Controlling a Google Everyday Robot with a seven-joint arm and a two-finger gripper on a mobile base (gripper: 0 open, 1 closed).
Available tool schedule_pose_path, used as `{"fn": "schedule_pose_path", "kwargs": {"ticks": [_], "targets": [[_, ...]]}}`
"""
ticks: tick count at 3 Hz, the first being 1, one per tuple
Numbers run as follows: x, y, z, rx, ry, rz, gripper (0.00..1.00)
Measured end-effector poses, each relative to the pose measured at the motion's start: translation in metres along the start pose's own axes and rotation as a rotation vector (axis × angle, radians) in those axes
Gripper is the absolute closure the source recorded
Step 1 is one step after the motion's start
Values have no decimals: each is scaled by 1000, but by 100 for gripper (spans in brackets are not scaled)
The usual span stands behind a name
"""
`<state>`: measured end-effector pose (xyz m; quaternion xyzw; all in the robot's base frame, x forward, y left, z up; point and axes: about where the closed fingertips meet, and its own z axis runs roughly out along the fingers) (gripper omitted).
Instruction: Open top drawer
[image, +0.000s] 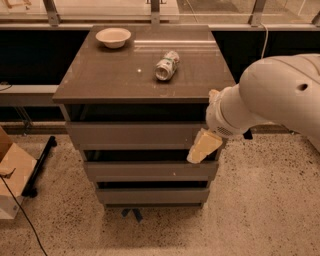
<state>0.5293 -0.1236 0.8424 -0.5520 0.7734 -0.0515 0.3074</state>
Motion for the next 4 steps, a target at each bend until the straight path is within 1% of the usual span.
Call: {"fn": "schedule_pose_path", "kwargs": {"ticks": [1,2,3,4], "targets": [[-2,2,30,-23,-28,39,0],[4,4,60,-52,-42,85,0],[16,2,89,-77,-47,140,0],[32,-2,118,-103,-69,207,0]]}}
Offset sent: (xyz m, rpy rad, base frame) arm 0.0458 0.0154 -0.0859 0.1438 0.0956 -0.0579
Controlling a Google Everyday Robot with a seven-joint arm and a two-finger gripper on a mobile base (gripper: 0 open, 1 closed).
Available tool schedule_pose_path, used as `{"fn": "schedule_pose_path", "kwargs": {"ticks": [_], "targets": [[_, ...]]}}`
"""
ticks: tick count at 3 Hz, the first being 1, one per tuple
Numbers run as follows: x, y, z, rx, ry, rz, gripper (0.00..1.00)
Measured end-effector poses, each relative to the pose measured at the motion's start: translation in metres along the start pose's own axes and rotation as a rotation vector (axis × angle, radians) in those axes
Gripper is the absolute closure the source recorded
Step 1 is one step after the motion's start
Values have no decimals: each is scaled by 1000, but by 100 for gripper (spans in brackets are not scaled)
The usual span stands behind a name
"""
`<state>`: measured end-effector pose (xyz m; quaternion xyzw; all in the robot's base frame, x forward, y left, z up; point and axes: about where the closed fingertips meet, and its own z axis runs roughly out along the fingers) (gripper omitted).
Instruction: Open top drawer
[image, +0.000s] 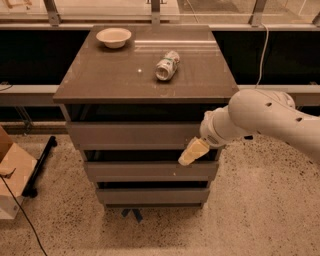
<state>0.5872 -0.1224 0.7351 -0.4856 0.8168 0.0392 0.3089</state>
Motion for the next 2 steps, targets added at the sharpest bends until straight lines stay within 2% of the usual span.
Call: {"fn": "schedule_pose_path", "kwargs": {"ticks": [1,2], "targets": [[12,-16,24,-18,-17,34,0],[17,-44,42,-17,-27,41,0]]}}
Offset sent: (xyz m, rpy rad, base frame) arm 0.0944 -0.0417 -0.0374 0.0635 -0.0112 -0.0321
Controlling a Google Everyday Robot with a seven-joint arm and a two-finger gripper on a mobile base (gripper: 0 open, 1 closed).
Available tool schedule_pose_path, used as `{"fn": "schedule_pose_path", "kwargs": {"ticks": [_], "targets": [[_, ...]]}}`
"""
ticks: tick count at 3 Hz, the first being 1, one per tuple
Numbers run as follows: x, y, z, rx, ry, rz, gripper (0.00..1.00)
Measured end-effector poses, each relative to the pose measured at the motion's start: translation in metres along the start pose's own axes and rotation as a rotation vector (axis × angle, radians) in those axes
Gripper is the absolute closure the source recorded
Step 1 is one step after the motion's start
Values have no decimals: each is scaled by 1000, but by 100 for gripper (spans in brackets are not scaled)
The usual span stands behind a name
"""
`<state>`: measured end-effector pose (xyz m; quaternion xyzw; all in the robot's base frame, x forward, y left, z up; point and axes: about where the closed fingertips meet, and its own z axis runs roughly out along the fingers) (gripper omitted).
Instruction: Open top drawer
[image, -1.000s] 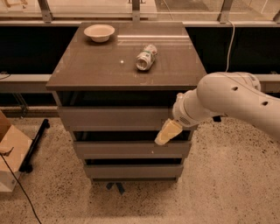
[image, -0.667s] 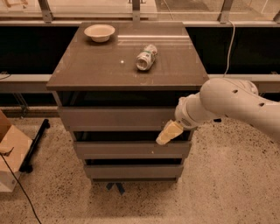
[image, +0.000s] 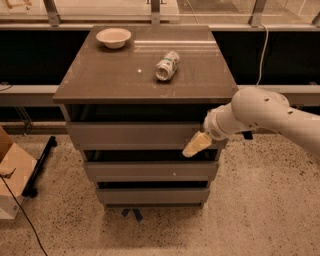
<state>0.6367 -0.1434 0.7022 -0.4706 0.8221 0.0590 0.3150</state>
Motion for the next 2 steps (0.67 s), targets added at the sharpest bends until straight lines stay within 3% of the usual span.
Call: {"fn": "schedule_pose_path", "kwargs": {"ticks": [1,2], "targets": [[2,-32,22,-14,-13,-2,3],[2,-47,38,-44,-21,-5,25]]}}
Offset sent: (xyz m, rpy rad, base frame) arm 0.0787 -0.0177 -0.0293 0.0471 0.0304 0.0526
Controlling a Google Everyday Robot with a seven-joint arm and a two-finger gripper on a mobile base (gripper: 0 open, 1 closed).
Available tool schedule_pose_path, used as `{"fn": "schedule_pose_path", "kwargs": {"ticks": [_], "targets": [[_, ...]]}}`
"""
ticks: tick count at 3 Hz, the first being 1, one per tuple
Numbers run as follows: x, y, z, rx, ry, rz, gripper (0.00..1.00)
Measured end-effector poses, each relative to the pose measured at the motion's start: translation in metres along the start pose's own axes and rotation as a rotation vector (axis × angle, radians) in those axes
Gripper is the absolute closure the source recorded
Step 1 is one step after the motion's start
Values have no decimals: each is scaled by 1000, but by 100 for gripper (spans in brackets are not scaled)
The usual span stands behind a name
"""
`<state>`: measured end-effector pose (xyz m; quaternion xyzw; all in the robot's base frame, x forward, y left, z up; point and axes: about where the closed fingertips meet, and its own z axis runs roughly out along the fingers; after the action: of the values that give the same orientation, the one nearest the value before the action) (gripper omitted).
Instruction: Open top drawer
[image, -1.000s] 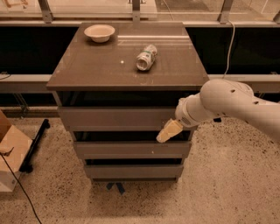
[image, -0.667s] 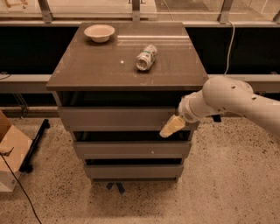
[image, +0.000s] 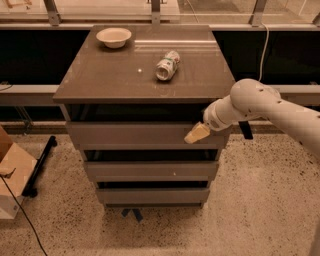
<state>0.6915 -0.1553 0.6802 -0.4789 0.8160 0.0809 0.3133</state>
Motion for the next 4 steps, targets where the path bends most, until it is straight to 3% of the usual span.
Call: {"fn": "schedule_pose_path", "kwargs": {"ticks": [1,3,4], "targets": [[10,19,14,-76,17,-10,48],[9,23,11,-94,23,-15,95],[7,23,8,-94,23,-15,100]]}}
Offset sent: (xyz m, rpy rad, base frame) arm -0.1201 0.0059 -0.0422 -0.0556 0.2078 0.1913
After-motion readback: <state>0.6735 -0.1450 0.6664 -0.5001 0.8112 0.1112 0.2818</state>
